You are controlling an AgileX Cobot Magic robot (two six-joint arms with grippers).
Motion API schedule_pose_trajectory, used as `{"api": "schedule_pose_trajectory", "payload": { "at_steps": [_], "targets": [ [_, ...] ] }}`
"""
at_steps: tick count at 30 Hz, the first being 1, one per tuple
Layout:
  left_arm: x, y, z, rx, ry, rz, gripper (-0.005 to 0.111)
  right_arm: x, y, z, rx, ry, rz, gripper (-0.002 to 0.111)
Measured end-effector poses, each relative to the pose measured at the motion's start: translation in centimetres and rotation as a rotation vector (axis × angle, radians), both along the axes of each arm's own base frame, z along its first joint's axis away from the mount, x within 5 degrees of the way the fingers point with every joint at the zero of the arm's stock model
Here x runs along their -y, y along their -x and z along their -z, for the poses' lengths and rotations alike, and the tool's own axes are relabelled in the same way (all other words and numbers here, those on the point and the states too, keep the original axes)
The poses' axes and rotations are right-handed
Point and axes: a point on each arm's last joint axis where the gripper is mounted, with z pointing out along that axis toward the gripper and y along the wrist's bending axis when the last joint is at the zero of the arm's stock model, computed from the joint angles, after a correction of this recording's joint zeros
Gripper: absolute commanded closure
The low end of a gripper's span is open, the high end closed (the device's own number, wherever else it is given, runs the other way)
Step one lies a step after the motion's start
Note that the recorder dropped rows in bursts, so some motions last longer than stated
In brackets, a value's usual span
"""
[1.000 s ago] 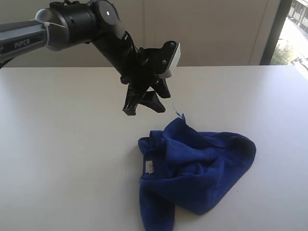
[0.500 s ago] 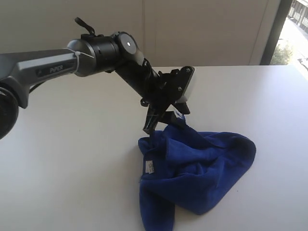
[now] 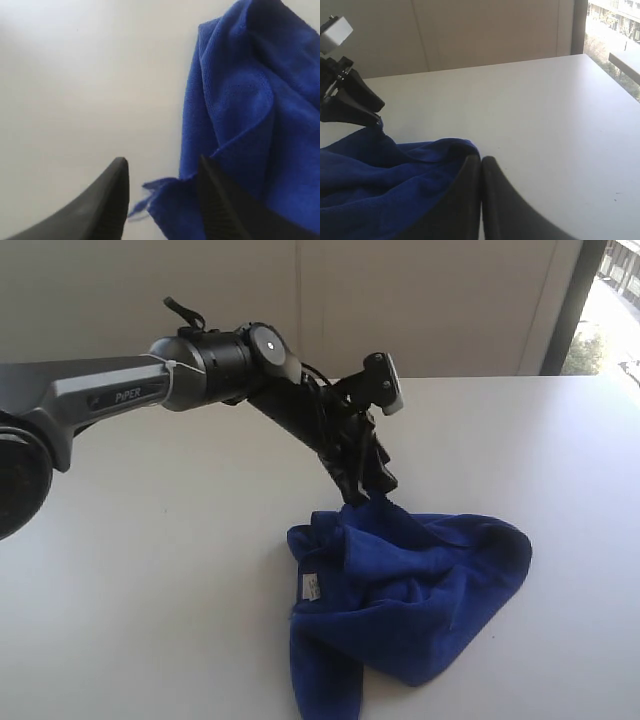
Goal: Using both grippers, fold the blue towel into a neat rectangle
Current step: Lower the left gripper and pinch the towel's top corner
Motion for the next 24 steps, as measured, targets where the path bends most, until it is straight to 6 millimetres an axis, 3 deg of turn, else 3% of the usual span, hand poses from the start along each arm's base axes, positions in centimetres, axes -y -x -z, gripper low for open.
{"api": "schedule_pose_trajectory", "payload": {
  "at_steps": [4,11,14,24],
  "targets": [
    [-1.8,-0.3,0.3,-0.229,-0.012,-0.105,0.069,0.0,0.0,0.0,0.000,0.000,0.000,0.108],
    [-5.0,-1.3,0.3,-0.459,0.003,-0.209,0.050,0.0,0.0,0.0,0.000,0.000,0.000,0.108],
    [-5.1,-1.4,0.3,-0.491,0.029,-0.219,0.050,0.0,0.0,0.0,0.000,0.000,0.000,0.108],
    [-3.7,-2.0,3.4,-0.612,0.157,-0.236,0.050,0.0,0.0,0.0,0.000,0.000,0.000,0.108]
  ]
}}
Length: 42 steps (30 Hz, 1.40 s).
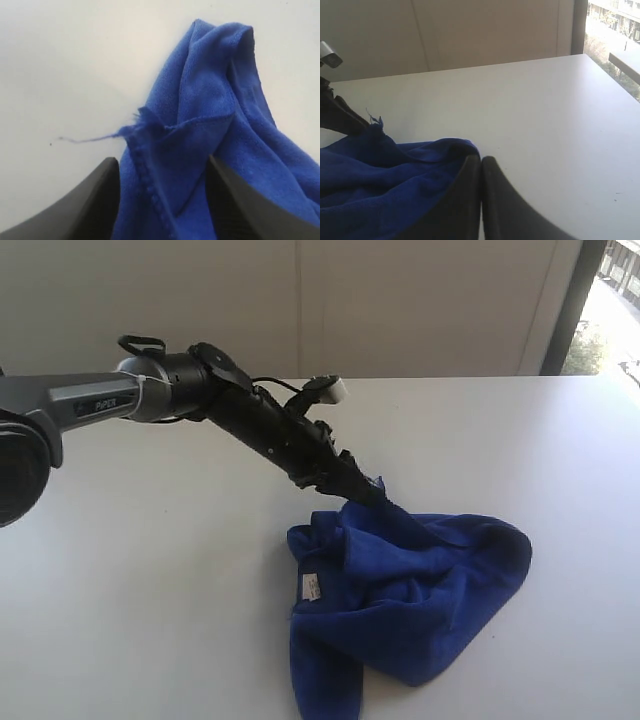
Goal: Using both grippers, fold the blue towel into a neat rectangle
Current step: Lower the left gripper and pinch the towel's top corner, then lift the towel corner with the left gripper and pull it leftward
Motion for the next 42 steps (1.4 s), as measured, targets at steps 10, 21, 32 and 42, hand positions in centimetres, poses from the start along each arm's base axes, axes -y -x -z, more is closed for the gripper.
{"api": "schedule_pose_trajectory", "payload": {
  "at_steps": [10,21,32,42],
  "targets": [
    [0.8,-0.4,1.1,0.006,0.068,-0.034,0.051,0.0,0.0,0.0,0.000,0.000,0.000,0.108],
    [2.5,0.7,1.7,0.048,0.069,0.024,0.084,0.0,0.0,0.0,0.000,0.000,0.000,0.108],
    [1.8,0.9,-0.3,0.191,0.030,0.216,0.107,0.0,0.0,0.0,0.000,0.000,0.000,0.108],
    [-3.3,1.2,-14.6,0.560,-0.028,0.215,0.107,0.0,0.0,0.0,0.000,0.000,0.000,0.108]
  ]
}}
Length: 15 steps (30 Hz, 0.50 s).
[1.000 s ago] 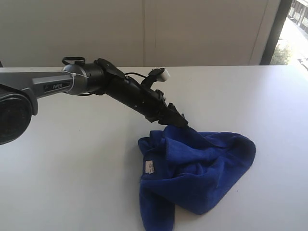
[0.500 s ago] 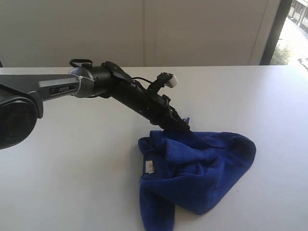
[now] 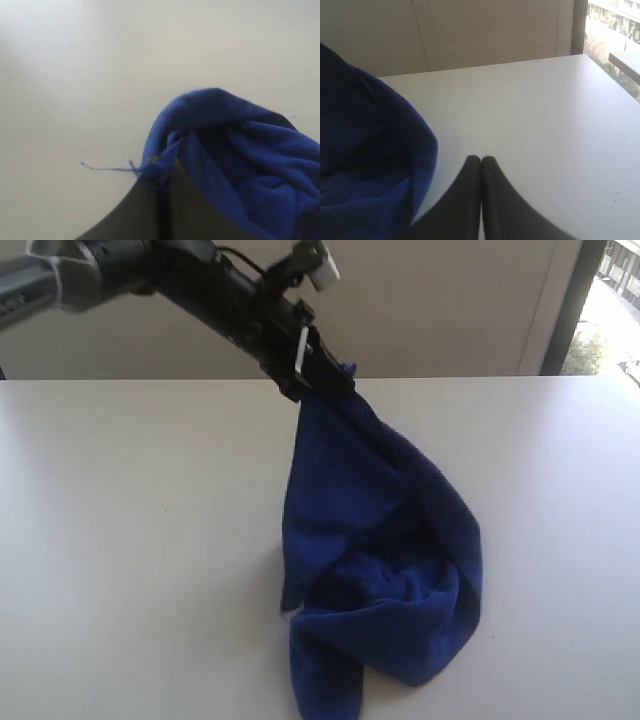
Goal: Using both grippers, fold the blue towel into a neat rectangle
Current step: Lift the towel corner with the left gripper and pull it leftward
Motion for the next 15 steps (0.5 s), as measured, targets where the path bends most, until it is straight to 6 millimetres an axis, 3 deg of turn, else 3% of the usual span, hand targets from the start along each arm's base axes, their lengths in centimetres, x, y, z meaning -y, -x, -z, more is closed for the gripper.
{"api": "schedule_pose_trajectory", "payload": {
  "at_steps": [4,8,15],
  "targets": [
    [-2.4,1.0,-3.9,0.068,0.008,-0.016,0.107,0.0,0.0,0.0,0.000,0.000,0.000,0.108],
    [-4.5,2.0,-6.5,0.118,-0.029,-0.025,0.107,0.0,0.0,0.0,0.000,0.000,0.000,0.108],
    [-7.4,2.9,-8.0,0.148,-0.150,-0.040,0.107,0.0,0.0,0.0,0.000,0.000,0.000,0.108]
  ]
}}
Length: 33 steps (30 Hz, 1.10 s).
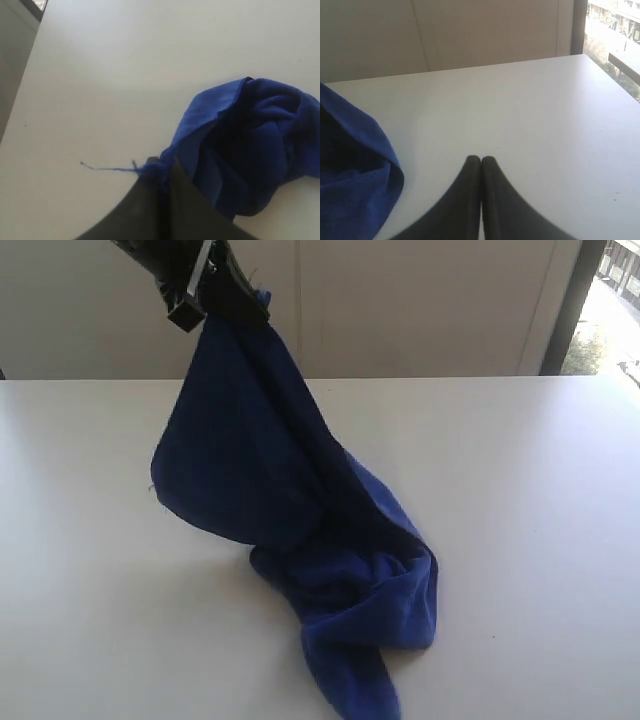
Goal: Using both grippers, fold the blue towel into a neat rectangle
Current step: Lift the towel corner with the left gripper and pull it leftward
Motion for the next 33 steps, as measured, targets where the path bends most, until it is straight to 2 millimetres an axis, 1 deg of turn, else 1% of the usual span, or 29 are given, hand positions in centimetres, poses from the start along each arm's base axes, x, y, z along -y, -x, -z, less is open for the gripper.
{"api": "schedule_pose_trajectory", "payload": {
  "at_steps": [4,8,14,19,22,24,27,29,32,33],
  "targets": [
    [-1.6,-0.1,-0.8,0.019,-0.004,-0.046,0.107,0.0,0.0,0.0,0.004,0.002,-0.001,0.108],
    [-3.3,-0.4,-1.4,0.019,0.000,-0.105,0.107,-0.1,-0.1,-0.8,0.090,-0.001,-0.008,0.108],
    [-6.4,-1.4,-1.6,-0.004,0.009,-0.214,0.107,-0.3,0.1,-3.5,0.395,-0.204,-0.034,0.108],
    [-7.9,-1.0,-2.6,0.016,0.019,-0.256,0.107,-0.3,0.7,-5.3,0.610,-0.244,-0.070,0.108],
    [-8.5,-0.7,-3.2,0.025,0.024,-0.276,0.107,-0.3,0.9,-5.8,0.670,-0.271,-0.082,0.108],
    [-8.8,-0.7,-3.4,0.023,0.026,-0.290,0.107,-0.3,0.9,-5.7,0.662,-0.278,-0.081,0.108],
    [-9.5,-0.8,-3.3,0.011,0.009,-0.338,0.107,-0.3,0.6,-5.2,0.582,-0.300,-0.067,0.108],
    [-10.0,-0.9,-3.1,0.004,-0.019,-0.376,0.107,-0.2,0.4,-5.3,0.513,-0.323,-0.052,0.108],
    [-10.4,-1.1,-2.9,0.004,-0.060,-0.414,0.107,-0.2,-0.8,-6.1,0.320,-0.378,-0.015,0.108],
    [-10.5,-1.1,-2.9,0.003,-0.066,-0.421,0.107,-0.1,-2.2,-6.6,0.135,-0.390,0.016,0.108]
  ]
}}
